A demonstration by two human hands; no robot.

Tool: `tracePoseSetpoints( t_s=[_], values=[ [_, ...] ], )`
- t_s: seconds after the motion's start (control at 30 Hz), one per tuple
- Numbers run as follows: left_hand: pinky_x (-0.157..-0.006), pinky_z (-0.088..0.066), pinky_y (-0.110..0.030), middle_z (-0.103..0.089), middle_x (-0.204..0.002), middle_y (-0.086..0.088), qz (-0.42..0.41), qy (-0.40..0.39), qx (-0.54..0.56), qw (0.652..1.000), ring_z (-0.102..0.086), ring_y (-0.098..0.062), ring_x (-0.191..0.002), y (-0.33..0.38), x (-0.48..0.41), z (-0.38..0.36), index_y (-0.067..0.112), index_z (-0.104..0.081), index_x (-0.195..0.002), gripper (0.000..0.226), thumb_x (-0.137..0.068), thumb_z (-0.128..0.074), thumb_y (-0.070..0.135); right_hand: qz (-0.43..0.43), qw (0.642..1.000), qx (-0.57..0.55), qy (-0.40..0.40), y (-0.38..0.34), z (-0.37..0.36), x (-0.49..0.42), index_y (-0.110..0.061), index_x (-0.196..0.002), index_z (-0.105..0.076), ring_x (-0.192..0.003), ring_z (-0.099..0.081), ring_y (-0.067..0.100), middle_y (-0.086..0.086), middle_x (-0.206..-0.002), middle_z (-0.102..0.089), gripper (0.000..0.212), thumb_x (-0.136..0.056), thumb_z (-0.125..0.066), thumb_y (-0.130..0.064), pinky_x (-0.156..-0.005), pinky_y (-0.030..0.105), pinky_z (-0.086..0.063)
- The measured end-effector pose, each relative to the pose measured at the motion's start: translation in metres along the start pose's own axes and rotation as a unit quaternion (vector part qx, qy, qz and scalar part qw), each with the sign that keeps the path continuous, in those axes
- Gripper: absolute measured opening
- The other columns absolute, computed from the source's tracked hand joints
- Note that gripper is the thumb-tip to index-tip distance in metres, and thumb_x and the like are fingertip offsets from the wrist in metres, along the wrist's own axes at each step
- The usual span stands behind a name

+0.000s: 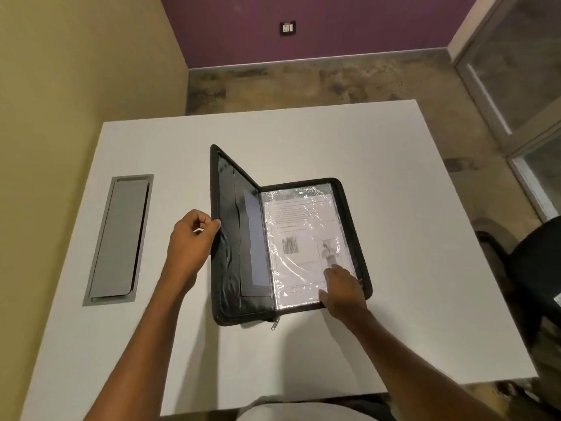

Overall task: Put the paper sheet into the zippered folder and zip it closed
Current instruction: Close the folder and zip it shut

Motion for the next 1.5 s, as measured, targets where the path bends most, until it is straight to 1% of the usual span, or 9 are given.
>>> tracePoseSetpoints(
  t_s=[0.13,0.3,0.43,0.63,0.77,0.9,0.97,1.23,1.5],
  values=[
    [-0.074,-0.061,-0.041,-0.069,-0.093,-0.001,-0.018,-0.008,0.044,0.999,-0.068,-0.019,-0.086,0.026,0.019,-0.037,0.017,-0.064,-0.091,0.020,-0.100,-0.065,0.034,-0.016,0.968,-0.249,0.002,-0.041,0.067,0.003,-0.016,-0.139,-0.058,-0.123,-0.061,0.019,0.000,-0.141,-0.058,0.047,-0.099,-0.060,-0.042,-0.107,0.038,-0.049],
    [-0.058,-0.059,-0.027,-0.071,-0.099,0.000,-0.013,-0.039,0.104,0.994,-0.069,-0.012,-0.079,0.052,0.038,-0.085,0.020,-0.069,-0.101,0.021,-0.092,-0.076,0.038,0.068,0.915,-0.396,0.029,-0.101,0.155,0.023,-0.025,-0.141,-0.057,-0.110,-0.065,0.008,-0.006,-0.135,-0.064,0.045,-0.101,-0.057,-0.044,-0.095,0.032,-0.058],
    [-0.064,-0.063,-0.033,-0.072,-0.104,0.003,-0.007,-0.041,0.106,0.993,-0.073,-0.027,-0.088,0.064,0.044,-0.112,0.024,-0.069,-0.105,0.023,-0.090,-0.079,0.039,0.081,0.919,-0.385,0.021,-0.098,0.164,0.030,-0.030,-0.141,-0.054,-0.106,-0.066,0.011,-0.002,-0.125,-0.065,0.046,-0.097,-0.066,-0.026,-0.094,0.035,-0.059],
    [-0.081,-0.063,-0.036,-0.074,-0.108,0.010,-0.033,-0.090,0.069,0.993,-0.073,-0.013,-0.098,0.058,0.050,-0.153,0.033,-0.073,-0.114,0.019,-0.099,-0.067,0.042,0.025,0.933,-0.349,0.083,-0.062,0.163,0.022,-0.018,-0.127,-0.064,-0.099,-0.064,0.015,-0.002,-0.113,-0.061,0.031,-0.097,-0.062,-0.007,-0.091,0.032,-0.058],
    [-0.090,-0.048,-0.010,-0.070,-0.123,0.010,-0.082,-0.120,-0.047,0.988,-0.063,-0.001,-0.102,0.037,0.064,-0.181,0.028,-0.071,-0.129,0.031,-0.099,-0.065,0.019,-0.034,0.944,-0.314,0.096,-0.022,0.154,0.013,-0.017,-0.123,-0.066,-0.099,-0.062,0.014,-0.001,-0.113,-0.057,0.031,-0.097,-0.060,-0.002,-0.089,0.024,-0.055],
    [-0.123,-0.035,-0.039,-0.048,-0.158,-0.005,-0.095,-0.179,-0.158,0.966,-0.046,-0.023,-0.145,-0.003,0.076,-0.217,0.022,-0.052,-0.151,0.061,-0.091,-0.064,0.027,-0.091,0.942,-0.308,0.092,0.019,0.136,0.002,-0.015,-0.132,-0.062,-0.116,-0.064,0.021,-0.003,-0.123,-0.061,0.036,-0.099,-0.060,-0.004,-0.101,0.023,-0.051],
    [-0.126,-0.025,-0.038,-0.030,-0.169,-0.005,-0.079,-0.187,-0.196,0.959,-0.030,-0.024,-0.155,-0.016,0.082,-0.234,0.024,-0.040,-0.159,0.069,-0.095,-0.067,0.026,-0.112,0.940,-0.310,0.084,0.036,0.126,-0.004,-0.016,-0.136,-0.059,-0.119,-0.063,0.019,-0.006,-0.127,-0.061,0.038,-0.099,-0.063,-0.007,-0.095,0.018,-0.048],
    [-0.129,-0.019,-0.047,-0.007,-0.174,-0.008,-0.065,-0.179,-0.279,0.941,-0.007,-0.027,-0.161,-0.033,0.095,-0.289,0.023,-0.025,-0.164,0.076,-0.098,-0.063,0.024,-0.132,0.954,-0.263,0.049,0.073,0.083,-0.029,-0.015,-0.124,-0.064,-0.108,-0.062,0.027,0.008,-0.115,-0.064,0.040,-0.087,-0.060,-0.001,-0.094,0.041,-0.054],
    [-0.129,-0.012,-0.053,0.004,-0.175,-0.011,-0.071,-0.201,-0.374,0.903,0.004,-0.031,-0.161,-0.052,0.095,-0.313,0.023,-0.014,-0.166,0.077,-0.101,-0.054,0.025,-0.130,0.972,-0.197,-0.021,0.090,0.030,-0.048,-0.006,-0.106,-0.064,-0.106,-0.062,0.035,0.015,-0.111,-0.061,0.033,-0.074,-0.067,-0.006,-0.092,0.045,-0.054]
  ],
)
Point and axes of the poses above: each hand's wrist, its own x-axis away from the middle knuckle, its own z-axis out of the back of the hand, y = z × x, the point moved 3 cm from there along -x, towards the middle knuckle
